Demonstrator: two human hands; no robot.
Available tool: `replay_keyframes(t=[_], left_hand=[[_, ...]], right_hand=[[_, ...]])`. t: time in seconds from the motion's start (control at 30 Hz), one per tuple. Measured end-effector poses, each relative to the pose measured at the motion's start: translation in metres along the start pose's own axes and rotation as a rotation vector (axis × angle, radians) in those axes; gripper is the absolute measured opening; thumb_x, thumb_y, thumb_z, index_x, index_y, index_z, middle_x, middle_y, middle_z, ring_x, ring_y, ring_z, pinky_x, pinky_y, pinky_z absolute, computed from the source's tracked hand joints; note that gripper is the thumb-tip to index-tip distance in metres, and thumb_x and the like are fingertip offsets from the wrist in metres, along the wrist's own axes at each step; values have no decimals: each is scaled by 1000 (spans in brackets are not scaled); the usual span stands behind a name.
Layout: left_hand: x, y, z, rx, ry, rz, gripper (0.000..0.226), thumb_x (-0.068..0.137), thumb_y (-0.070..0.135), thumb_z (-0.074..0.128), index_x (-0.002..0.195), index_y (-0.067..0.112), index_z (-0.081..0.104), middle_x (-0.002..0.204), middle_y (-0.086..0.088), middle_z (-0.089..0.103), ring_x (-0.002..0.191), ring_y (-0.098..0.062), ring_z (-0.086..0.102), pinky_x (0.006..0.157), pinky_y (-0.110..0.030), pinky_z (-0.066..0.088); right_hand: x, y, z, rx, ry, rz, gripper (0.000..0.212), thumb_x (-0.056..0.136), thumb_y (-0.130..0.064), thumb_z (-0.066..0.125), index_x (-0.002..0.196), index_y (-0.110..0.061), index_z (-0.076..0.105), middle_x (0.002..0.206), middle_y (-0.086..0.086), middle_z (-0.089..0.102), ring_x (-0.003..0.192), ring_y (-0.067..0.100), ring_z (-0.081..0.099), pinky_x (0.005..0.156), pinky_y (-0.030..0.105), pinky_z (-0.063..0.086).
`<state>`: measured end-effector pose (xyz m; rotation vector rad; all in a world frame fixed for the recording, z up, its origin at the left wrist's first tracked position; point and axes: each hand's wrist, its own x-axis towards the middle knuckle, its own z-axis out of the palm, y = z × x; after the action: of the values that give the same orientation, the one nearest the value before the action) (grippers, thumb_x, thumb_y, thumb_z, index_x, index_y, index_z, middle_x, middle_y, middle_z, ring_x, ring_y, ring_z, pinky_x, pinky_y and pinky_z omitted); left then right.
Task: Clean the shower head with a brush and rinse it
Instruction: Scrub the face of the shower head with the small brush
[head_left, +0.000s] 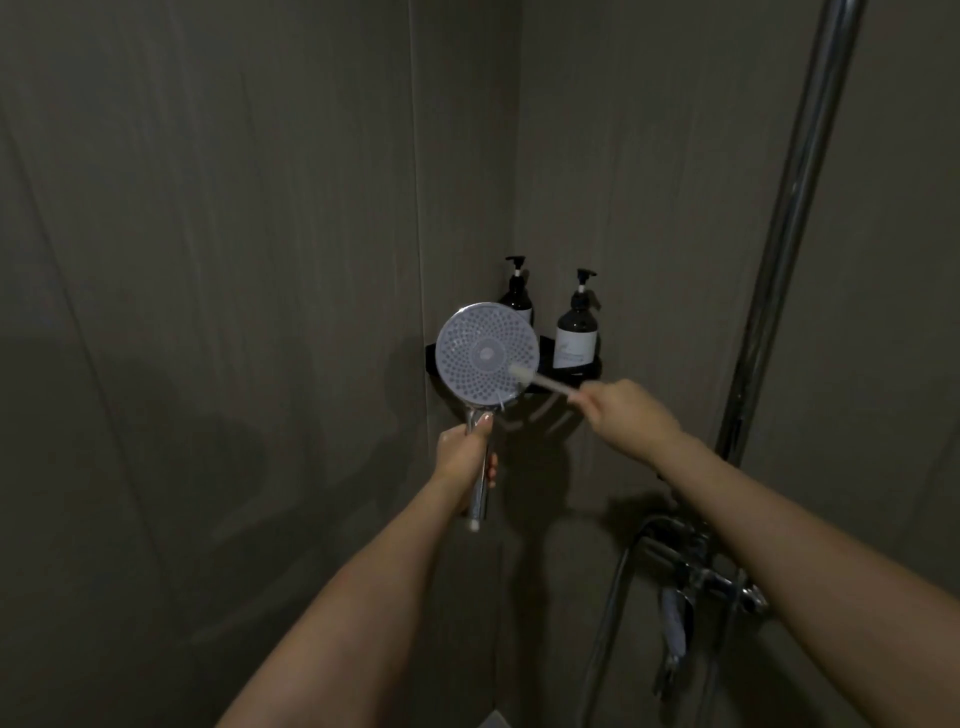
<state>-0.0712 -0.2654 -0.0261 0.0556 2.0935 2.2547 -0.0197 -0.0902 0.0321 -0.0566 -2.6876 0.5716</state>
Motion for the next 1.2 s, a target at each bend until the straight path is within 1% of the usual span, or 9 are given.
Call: replay_keyframes(t=[0.17,0.3,0.5,0.7,0.83,0.97,1.03,1.13,1.2], left_hand=[[0,-1,-1,0,-9,-9,30,94,31,52,72,11,49,53,-10,48,40,-17,45,39,-21,39],[-1,-2,1,-9,-13,-1,30,94,30,51,71,11,50,52,-10,48,36,-15,44,38,-20,38],[-1,-2,1,-9,-17,6,32,93,31,52,68,12,48,50,-10,48,36,-16,44,40,-23,39],[-2,-1,5,-10,-25,12,34,94,30,51,66,11,48,49,-10,47,32,-15,43,36,-19,37],[-3,-1,5,6,-11,12,32,94,25,49,66,11,49,43,-7,47,29,-13,42,34,-17,36],[-3,0,3,-9,-12,11,34,94,29,51,66,11,46,50,-11,46,30,-13,42,35,-17,36],[-3,1,3,-4,-11,23,34,94,30,51,65,11,46,50,-11,47,30,-14,42,34,-18,37],[-2,1,3,0,-12,38,34,94,27,51,64,10,48,47,-10,47,29,-14,42,34,-18,37],[-3,2,3,2,-22,45,34,94,27,51,65,10,47,48,-11,47,28,-13,42,33,-17,36]], right_hand=[[3,13,-11,29,180,157,38,100,-24,36,100,5,62,94,26,66,84,38,63,66,38,45],[-8,-4,-1,-29,-46,-7,36,99,-33,36,94,-6,60,80,12,61,73,29,61,67,42,52],[14,2,-24,88,211,169,41,101,-22,34,97,6,63,89,23,64,77,33,59,64,30,40],[4,-29,-9,-5,38,35,36,100,-20,32,103,-1,62,96,20,63,88,36,62,65,35,42],[1,-38,-4,-87,-293,9,36,98,-23,38,69,-15,58,80,12,60,78,29,58,64,30,42],[13,-29,-17,37,147,102,38,100,-21,34,94,3,63,99,28,63,90,38,61,68,35,44],[14,-30,-16,41,63,129,35,99,-20,34,102,0,63,102,24,63,94,37,61,75,37,46],[11,-29,-8,-37,-280,29,34,97,-25,41,73,-12,62,80,10,59,74,23,56,67,31,44],[13,-30,-14,41,-177,-10,41,99,-26,39,60,-16,50,66,6,51,63,22,49,53,29,36]])
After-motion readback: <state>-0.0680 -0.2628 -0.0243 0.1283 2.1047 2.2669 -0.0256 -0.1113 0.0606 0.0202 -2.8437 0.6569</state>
